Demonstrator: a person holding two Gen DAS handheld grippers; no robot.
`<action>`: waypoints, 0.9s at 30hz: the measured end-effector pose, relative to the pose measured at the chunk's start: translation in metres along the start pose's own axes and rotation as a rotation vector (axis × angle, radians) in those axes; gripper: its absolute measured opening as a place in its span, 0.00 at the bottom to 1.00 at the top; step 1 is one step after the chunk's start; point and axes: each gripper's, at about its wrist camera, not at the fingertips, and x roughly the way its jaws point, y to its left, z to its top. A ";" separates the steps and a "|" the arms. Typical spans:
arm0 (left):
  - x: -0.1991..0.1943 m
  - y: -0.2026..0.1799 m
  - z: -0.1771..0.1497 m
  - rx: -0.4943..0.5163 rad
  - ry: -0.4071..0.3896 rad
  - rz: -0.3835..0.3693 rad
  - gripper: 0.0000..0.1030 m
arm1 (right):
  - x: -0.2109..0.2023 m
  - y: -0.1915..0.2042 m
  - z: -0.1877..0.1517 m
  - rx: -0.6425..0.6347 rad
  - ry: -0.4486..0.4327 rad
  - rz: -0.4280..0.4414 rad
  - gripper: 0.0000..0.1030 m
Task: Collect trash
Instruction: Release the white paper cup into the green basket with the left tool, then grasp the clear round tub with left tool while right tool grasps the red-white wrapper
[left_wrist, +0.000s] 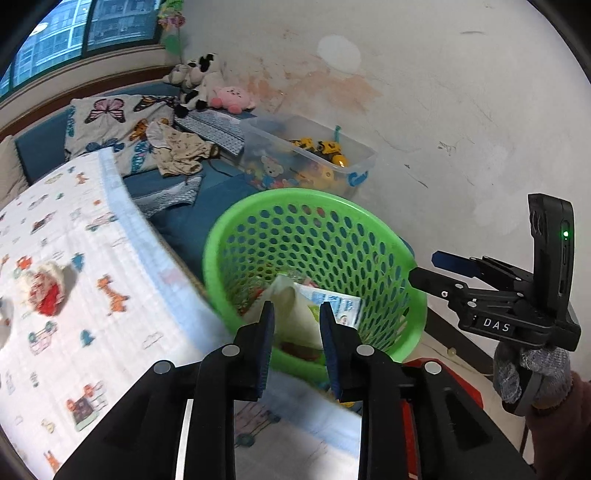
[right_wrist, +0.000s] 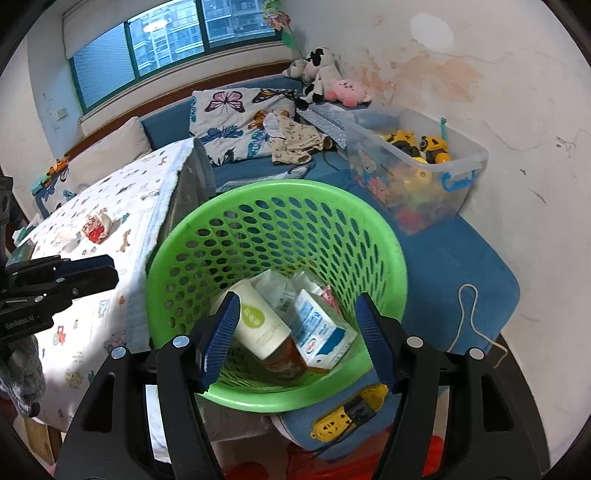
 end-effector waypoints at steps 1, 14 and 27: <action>-0.003 0.003 0.000 -0.005 -0.003 0.004 0.24 | 0.000 0.004 0.001 -0.004 -0.001 0.004 0.64; -0.053 0.061 -0.028 -0.095 -0.048 0.114 0.33 | 0.013 0.060 0.011 -0.077 0.003 0.084 0.68; -0.100 0.141 -0.046 -0.209 -0.101 0.267 0.54 | 0.035 0.129 0.025 -0.175 0.022 0.186 0.79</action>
